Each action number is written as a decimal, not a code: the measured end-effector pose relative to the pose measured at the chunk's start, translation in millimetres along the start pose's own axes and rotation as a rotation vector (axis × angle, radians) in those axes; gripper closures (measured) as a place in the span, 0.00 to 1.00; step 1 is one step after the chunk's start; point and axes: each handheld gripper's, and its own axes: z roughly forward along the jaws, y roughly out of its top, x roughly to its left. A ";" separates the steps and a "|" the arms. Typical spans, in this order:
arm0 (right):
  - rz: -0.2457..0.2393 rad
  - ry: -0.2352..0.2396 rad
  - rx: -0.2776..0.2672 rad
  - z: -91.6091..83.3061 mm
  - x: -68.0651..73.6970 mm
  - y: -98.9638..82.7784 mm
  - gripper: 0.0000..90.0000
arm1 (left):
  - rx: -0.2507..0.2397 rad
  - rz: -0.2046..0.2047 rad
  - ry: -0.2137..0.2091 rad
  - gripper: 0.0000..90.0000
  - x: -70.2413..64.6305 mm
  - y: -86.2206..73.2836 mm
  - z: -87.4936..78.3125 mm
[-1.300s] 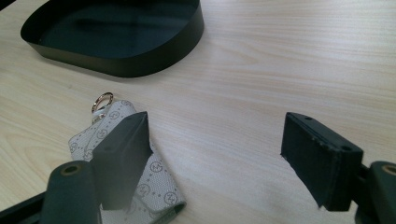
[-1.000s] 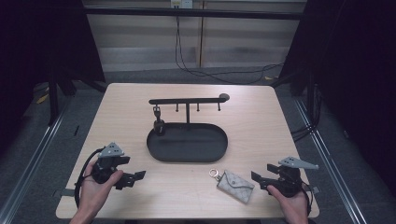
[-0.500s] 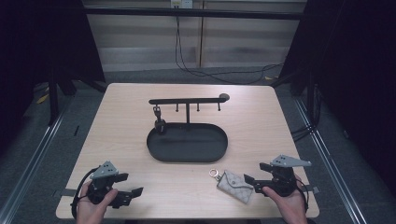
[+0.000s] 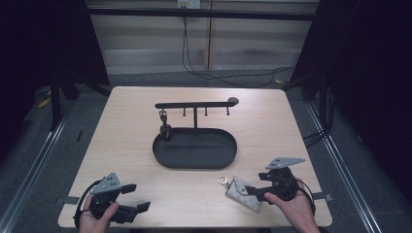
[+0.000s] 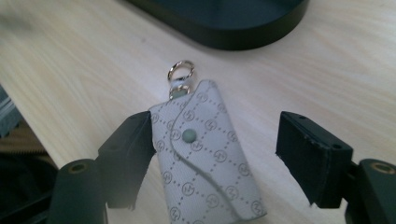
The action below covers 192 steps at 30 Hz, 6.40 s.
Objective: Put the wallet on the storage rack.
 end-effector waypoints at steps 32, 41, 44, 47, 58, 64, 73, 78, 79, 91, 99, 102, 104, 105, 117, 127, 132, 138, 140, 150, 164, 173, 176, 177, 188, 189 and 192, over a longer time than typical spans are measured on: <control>-0.157 0.032 0.469 47.5 15.1 40.1 0.29 | -0.018 -0.005 -0.024 0.19 1.7 0.6 -2.9; -0.159 0.020 0.537 60.1 12.8 40.5 0.28 | -0.017 -0.017 -0.023 0.19 4.3 0.4 -3.3; -0.155 0.009 0.544 62.5 13.0 40.3 0.30 | -0.016 -0.020 -0.025 0.19 4.7 0.0 -3.5; -0.166 0.004 0.555 65.0 14.0 39.6 0.30 | -0.020 -0.022 -0.020 0.19 5.1 0.1 -4.2; -0.185 -0.007 0.577 68.9 16.9 39.1 0.28 | -0.014 -0.029 -0.017 0.19 6.0 -0.2 -4.2; -0.192 -0.009 0.595 70.7 18.0 41.1 0.28 | -0.023 -0.042 -0.015 0.18 8.6 -0.7 -5.2; -0.214 -0.021 0.609 75.6 20.5 39.8 0.27 | -0.012 -0.037 -0.022 0.18 8.5 -0.4 -4.9; -0.229 -0.036 0.625 79.6 22.2 39.7 0.28 | -0.013 -0.046 -0.026 0.18 9.2 -0.8 -4.6; -0.224 -0.036 0.630 79.8 22.5 40.2 0.28 | -0.013 -0.045 -0.027 0.18 9.3 -0.9 -4.5; -0.184 -0.046 0.658 79.1 22.8 45.8 0.35 | -0.016 -0.050 -0.022 0.18 10.9 -0.5 -4.6; -0.166 -0.047 0.658 75.4 21.9 52.3 0.35 | -0.019 -0.061 -0.021 0.18 12.7 -0.8 -5.9; -0.160 -0.040 0.653 72.6 21.4 54.0 0.35 | -0.019 -0.062 -0.027 0.18 13.1 -0.8 -5.7; -0.156 -0.040 0.657 70.5 20.7 55.0 0.35 | -0.013 -0.062 -0.035 0.18 13.2 -0.6 -4.2; -0.159 -0.045 0.658 69.5 19.8 55.6 0.35 | -0.014 -0.060 -0.032 0.18 13.1 -0.6 -4.2; -0.154 -0.057 0.642 58.5 18.5 65.3 0.35 | -0.015 -0.051 -0.030 0.18 12.2 0.0 -4.8; -0.157 -0.060 0.613 47.8 20.0 77.2 0.36 | -0.036 -0.036 -0.032 0.18 11.4 0.7 -7.1; -0.145 -0.061 0.601 42.4 17.6 83.2 0.36 | -0.037 -0.038 -0.033 0.18 11.6 0.6 -7.4; -0.128 -0.068 0.598 38.8 14.4 87.7 0.36 | -0.030 -0.031 -0.047 0.18 11.1 0.1 -7.7; -0.128 -0.068 0.599 37.4 13.7 89.9 0.36 | -0.032 -0.028 -0.047 0.18 11.1 0.1 -7.6; -0.096 -0.036 0.577 31.8 8.7 100.4 0.36 | -0.030 -0.024 -0.049 0.18 11.0 -0.2 -7.6; -0.040 -0.015 0.519 35.7 0.5 120.0 0.36 | -0.024 -0.034 -0.050 0.18 11.7 -0.4 -6.5; 0.002 -0.017 0.481 38.4 -2.7 135.9 0.36 | -0.026 -0.034 -0.047 0.18 12.2 -0.2 -7.5; 0.011 -0.014 0.475 41.7 -4.2 139.3 0.36 | -0.026 -0.035 -0.044 0.18 12.2 -0.3 -7.3; 0.020 -0.012 0.473 42.8 -4.2 140.2 0.36 | -0.024 -0.031 -0.047 0.18 12.2 -0.2 -7.5; 0.102 -0.004 0.400 49.7 -11.5 149.0 0.36 | -0.026 -0.032 -0.048 0.18 11.9 -0.2 -7.6; 0.108 -0.004 0.393 50.8 -12.0 149.5 0.36 | -0.025 -0.032 -0.050 0.18 12.0 -0.2 -7.6; 0.122 -0.006 0.382 53.9 -13.4 151.3 0.36 | -0.025 -0.036 -0.047 0.18 12.3 -0.3 -7.8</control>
